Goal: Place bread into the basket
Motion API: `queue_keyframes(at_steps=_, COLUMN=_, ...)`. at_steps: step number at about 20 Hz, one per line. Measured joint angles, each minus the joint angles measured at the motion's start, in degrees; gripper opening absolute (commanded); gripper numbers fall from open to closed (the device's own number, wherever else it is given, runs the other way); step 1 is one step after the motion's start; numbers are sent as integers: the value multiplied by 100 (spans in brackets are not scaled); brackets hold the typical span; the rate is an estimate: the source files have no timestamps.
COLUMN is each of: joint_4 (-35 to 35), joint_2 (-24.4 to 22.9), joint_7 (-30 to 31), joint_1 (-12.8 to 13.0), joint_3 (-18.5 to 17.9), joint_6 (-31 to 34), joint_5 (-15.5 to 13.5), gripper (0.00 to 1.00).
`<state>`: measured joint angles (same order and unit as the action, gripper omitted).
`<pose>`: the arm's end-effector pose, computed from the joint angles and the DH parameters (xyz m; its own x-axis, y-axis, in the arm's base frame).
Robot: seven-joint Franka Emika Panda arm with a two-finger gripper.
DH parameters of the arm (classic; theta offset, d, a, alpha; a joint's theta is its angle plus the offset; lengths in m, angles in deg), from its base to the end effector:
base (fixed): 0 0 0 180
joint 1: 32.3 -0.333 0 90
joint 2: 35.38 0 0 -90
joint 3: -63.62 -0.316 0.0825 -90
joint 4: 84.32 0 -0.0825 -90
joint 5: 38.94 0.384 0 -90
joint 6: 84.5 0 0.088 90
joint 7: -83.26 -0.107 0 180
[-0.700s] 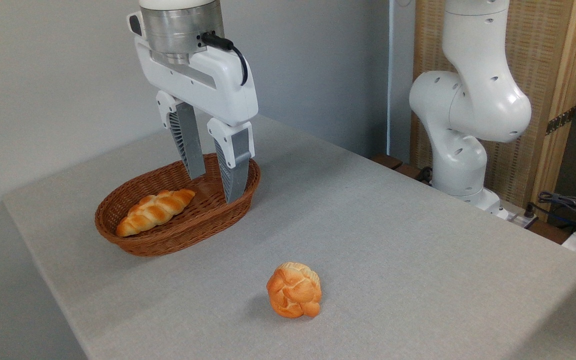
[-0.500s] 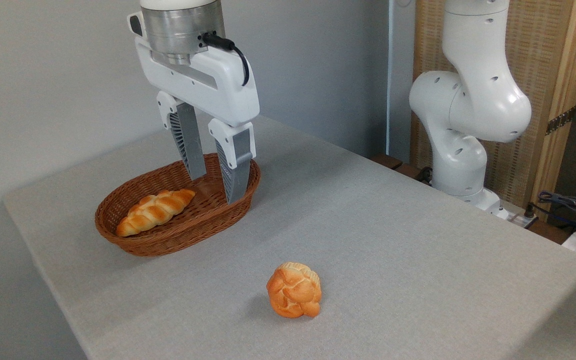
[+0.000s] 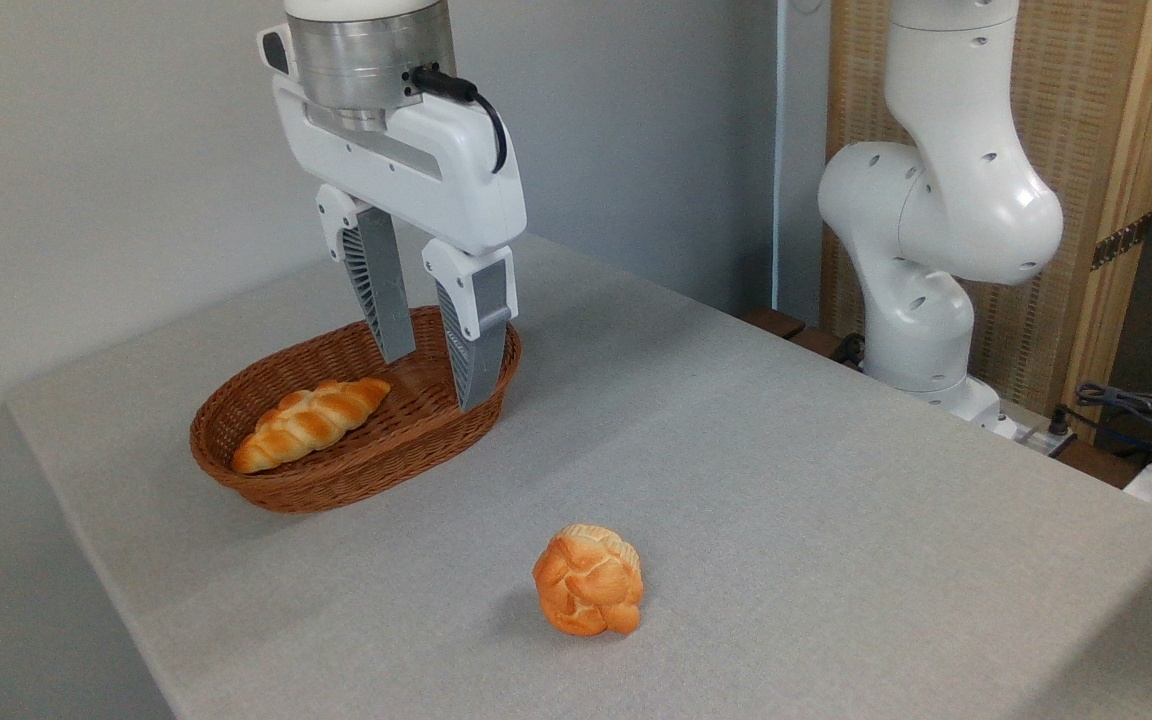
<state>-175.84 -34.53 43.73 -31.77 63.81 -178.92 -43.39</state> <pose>0.5659 -0.0148 0.6108 0.7649 -0.6396 0.0768 -0.6433 -0.7647 0.0372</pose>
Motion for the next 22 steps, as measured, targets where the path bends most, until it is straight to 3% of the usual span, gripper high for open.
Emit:
queue_keyframes(at_steps=18, joint_4=1, joint_2=-46, joint_7=0, joint_1=1, joint_3=-1, joint_6=27, joint_5=0, gripper=100)
queue_keyframes(at_steps=22, joint_4=-70, joint_2=-44, joint_7=-91, joint_1=-5, joint_3=-164, joint_6=26, joint_5=1, gripper=100)
